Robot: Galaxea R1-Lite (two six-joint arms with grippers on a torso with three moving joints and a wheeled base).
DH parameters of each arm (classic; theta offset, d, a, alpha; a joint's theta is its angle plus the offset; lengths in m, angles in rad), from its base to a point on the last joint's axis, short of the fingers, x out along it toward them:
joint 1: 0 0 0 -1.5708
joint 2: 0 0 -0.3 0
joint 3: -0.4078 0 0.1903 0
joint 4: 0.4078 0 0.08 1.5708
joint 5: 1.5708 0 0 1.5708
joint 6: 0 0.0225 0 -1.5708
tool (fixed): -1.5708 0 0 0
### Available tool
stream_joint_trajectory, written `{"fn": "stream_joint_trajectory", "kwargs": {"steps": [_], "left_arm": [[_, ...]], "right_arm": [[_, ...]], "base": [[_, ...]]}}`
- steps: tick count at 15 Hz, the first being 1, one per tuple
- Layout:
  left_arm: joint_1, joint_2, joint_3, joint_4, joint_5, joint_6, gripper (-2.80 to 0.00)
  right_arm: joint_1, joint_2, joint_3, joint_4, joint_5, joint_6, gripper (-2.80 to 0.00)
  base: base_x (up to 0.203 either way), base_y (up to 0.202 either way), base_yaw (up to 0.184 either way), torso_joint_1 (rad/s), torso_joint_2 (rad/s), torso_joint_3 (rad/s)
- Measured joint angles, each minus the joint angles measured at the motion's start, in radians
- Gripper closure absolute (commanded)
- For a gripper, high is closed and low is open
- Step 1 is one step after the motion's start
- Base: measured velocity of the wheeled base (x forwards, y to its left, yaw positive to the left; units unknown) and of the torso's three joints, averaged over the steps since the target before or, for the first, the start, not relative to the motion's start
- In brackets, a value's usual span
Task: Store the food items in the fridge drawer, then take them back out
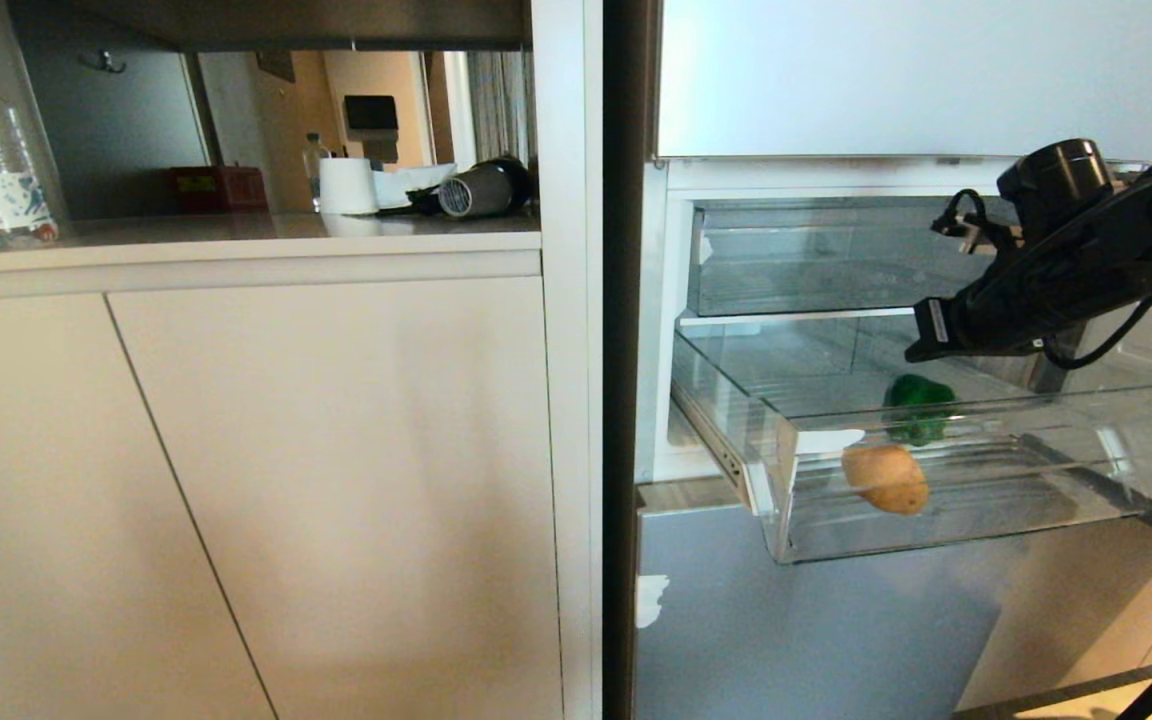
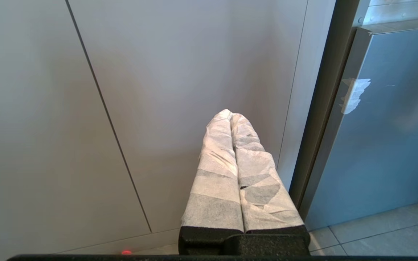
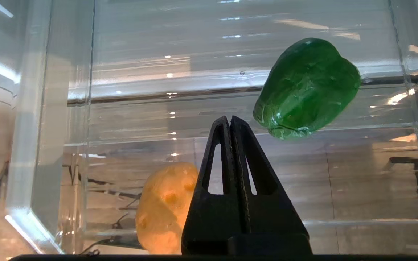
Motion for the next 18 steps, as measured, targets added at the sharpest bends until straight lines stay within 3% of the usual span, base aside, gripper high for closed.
{"fn": "stream_joint_trajectory", "kwargs": {"steps": [5, 9, 18], "left_arm": [[0.000, 0.000, 0.000, 0.000, 0.000, 0.000, 0.00], [0.000, 0.000, 0.000, 0.000, 0.000, 0.000, 0.00], [0.000, 0.000, 0.000, 0.000, 0.000, 0.000, 0.00]], "right_arm": [[-0.002, -0.074, 0.049, 0.000, -0.004, -0.023, 0.00], [-0.002, -0.169, 0.200, -0.004, 0.000, -0.086, 0.00], [-0.021, -0.350, 0.449, -0.133, 0.040, -0.089, 0.00]], "base": [[0.000, 0.000, 0.000, 0.000, 0.00, 0.000], [0.000, 0.000, 0.000, 0.000, 0.00, 0.000], [0.000, 0.000, 0.000, 0.014, -0.05, -0.034]]}}
